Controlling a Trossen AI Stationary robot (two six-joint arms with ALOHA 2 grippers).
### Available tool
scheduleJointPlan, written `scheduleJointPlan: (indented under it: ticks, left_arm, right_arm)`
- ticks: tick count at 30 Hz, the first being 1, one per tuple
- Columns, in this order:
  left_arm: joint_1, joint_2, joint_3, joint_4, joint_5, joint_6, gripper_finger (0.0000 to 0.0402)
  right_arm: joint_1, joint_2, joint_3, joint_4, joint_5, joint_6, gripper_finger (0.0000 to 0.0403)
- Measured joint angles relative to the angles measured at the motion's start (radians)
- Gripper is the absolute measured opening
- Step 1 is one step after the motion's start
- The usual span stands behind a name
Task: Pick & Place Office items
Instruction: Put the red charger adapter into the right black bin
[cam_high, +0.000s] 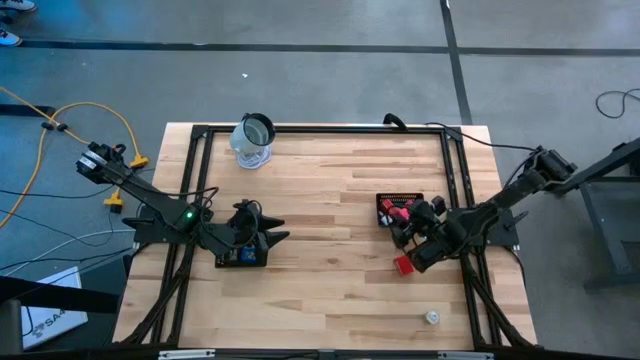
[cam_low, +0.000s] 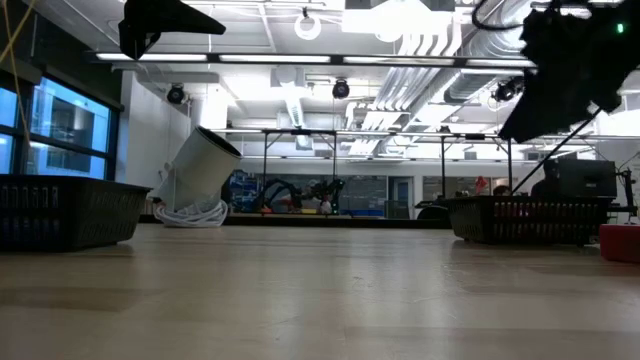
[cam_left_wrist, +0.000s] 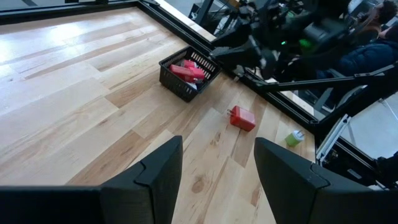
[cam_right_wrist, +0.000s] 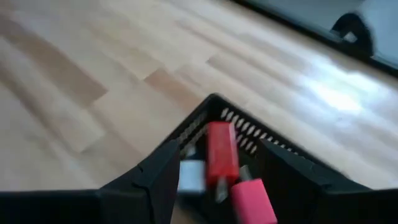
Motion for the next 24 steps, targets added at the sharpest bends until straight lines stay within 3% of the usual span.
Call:
scheduleJointPlan:
  ticks: [7,16,24]
  left_arm:
    - [0.0,0.0,0.0,0.0,0.0,0.0,0.0194]
    - [0.0,0.0,0.0,0.0,0.0,0.0,0.0194]
    - [0.0,0.0,0.0,0.0,0.0,0.0,0.0194]
  right_arm:
    - [-0.049,-0.006,0.105,-0.015,-0.209,-0.028,0.0199]
    - [-0.055,-0.006,0.13,0.05,-0.283,-0.028,0.0199]
    - [-0.055,-0.006,0.13,0.187,-0.455,-0.022,0.0199]
